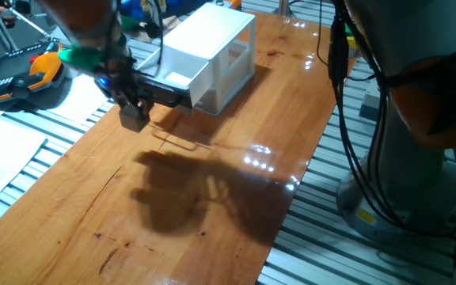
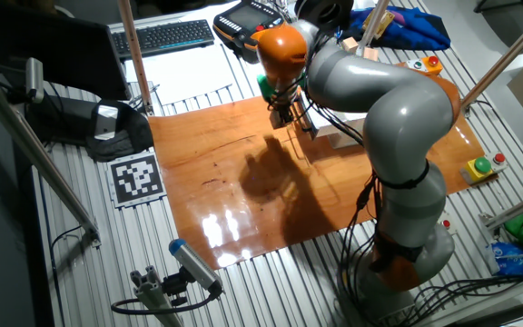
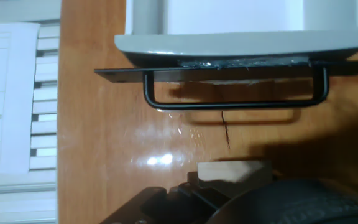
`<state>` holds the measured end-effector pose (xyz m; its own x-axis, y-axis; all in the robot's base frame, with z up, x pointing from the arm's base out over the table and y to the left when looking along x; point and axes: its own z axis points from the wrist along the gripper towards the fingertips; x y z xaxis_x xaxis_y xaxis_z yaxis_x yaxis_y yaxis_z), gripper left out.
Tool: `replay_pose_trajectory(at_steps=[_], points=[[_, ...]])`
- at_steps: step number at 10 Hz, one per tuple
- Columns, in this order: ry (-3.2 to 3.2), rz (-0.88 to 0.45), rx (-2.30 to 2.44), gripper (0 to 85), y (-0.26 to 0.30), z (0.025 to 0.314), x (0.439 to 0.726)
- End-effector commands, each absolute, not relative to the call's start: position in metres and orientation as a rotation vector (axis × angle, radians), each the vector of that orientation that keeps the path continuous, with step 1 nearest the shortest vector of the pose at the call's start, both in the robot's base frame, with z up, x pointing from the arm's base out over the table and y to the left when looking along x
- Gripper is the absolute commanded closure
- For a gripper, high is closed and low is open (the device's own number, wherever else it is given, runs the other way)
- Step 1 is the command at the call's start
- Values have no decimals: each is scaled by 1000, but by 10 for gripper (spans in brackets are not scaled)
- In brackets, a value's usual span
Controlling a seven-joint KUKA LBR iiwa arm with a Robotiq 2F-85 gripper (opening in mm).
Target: Put things in the drawer
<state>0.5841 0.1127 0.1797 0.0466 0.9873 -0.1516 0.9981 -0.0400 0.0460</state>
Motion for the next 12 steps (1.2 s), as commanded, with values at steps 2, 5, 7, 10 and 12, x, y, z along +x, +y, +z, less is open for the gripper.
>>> replay_pose_trajectory(at_steps=[2,5,7,10,12], points=[[2080,-119,2142,850,110,202,580],[2098,-142,2122,850,104,221,576],[2132,-152,2089,850,91,238,577],[2164,-175,2051,850,75,256,578],[2190,-178,2035,850,63,264,579]])
